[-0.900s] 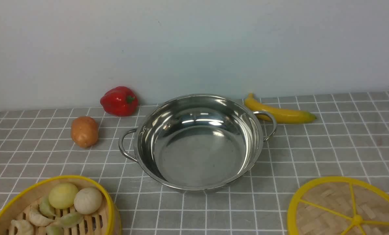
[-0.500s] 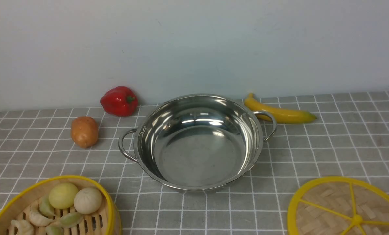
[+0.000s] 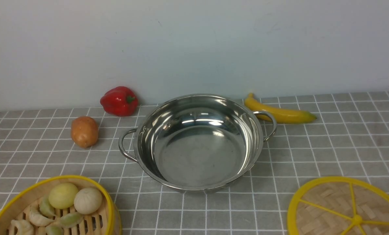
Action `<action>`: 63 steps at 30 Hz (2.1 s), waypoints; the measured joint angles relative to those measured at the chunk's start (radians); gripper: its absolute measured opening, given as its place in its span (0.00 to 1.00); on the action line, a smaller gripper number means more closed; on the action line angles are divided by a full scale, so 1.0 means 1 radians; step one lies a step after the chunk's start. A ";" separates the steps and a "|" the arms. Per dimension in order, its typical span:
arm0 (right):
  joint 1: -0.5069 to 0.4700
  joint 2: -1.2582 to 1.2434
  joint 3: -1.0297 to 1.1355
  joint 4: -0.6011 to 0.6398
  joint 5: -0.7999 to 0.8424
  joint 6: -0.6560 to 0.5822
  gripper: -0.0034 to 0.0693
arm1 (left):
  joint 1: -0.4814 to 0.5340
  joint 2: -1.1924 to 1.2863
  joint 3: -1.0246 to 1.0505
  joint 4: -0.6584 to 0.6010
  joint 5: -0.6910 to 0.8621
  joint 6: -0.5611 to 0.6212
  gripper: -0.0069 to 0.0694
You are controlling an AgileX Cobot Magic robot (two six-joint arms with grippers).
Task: Place the steamer in the pot on the grey tablecloth, and put the lid on the steamer.
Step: 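Grasp the rim of the steamer basket holding the buns with the left gripper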
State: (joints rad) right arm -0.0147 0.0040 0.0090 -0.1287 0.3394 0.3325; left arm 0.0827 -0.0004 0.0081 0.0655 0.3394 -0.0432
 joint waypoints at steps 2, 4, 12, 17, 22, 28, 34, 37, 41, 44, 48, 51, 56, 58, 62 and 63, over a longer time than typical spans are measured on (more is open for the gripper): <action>0.000 0.000 0.000 0.000 0.000 0.000 0.38 | 0.000 0.000 0.000 0.000 0.000 0.000 0.41; 0.000 0.000 0.000 0.000 0.000 0.000 0.38 | 0.000 0.000 0.000 0.002 -0.008 0.000 0.41; 0.000 0.000 0.000 0.000 0.000 0.000 0.38 | 0.000 0.000 0.001 -0.112 -0.269 -0.080 0.41; 0.000 0.000 0.000 0.000 0.000 0.000 0.38 | 0.000 0.000 0.001 -0.143 -0.403 -0.122 0.41; 0.000 0.000 0.000 0.000 0.000 0.000 0.38 | 0.000 0.005 -0.032 -0.160 -0.345 -0.252 0.41; 0.000 0.000 0.000 0.000 0.000 0.000 0.38 | 0.000 0.098 -0.174 -0.191 -0.166 -0.288 0.41; 0.000 0.000 0.000 0.000 0.000 0.000 0.38 | -0.001 0.327 -0.467 -0.202 0.274 0.013 0.41; 0.000 0.000 0.000 0.000 0.000 0.000 0.38 | -0.001 0.431 -0.571 -0.222 0.476 0.228 0.41; 0.000 0.000 0.000 0.000 0.000 0.000 0.38 | -0.001 0.580 -0.647 -0.274 0.685 0.566 0.41; 0.000 0.000 0.000 0.000 0.000 0.000 0.38 | -0.001 0.695 -0.652 -0.358 0.735 0.787 0.41; 0.000 0.000 0.000 0.000 0.000 0.000 0.38 | -0.001 0.802 -0.652 -0.446 0.728 0.878 0.41; 0.000 0.000 0.000 -0.001 0.000 0.000 0.38 | -0.001 0.941 -0.652 -0.494 0.680 0.912 0.44; 0.000 0.000 0.000 -0.001 0.000 0.000 0.38 | -0.001 1.094 -0.655 -0.510 0.644 0.919 0.48; 0.000 0.000 0.000 -0.001 0.000 0.000 0.38 | -0.001 1.167 -0.656 -0.520 0.625 0.924 0.49; 0.000 0.000 0.000 -0.001 0.000 0.000 0.38 | -0.010 1.266 -0.656 -0.543 0.607 0.934 0.52; 0.000 0.000 0.000 -0.001 0.000 0.000 0.38 | -0.018 1.287 -0.656 -0.547 0.603 0.942 0.53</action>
State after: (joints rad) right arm -0.0147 0.0040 0.0090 -0.1299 0.3394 0.3325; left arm 0.0647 1.2865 -0.6482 -0.4815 0.9427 0.8987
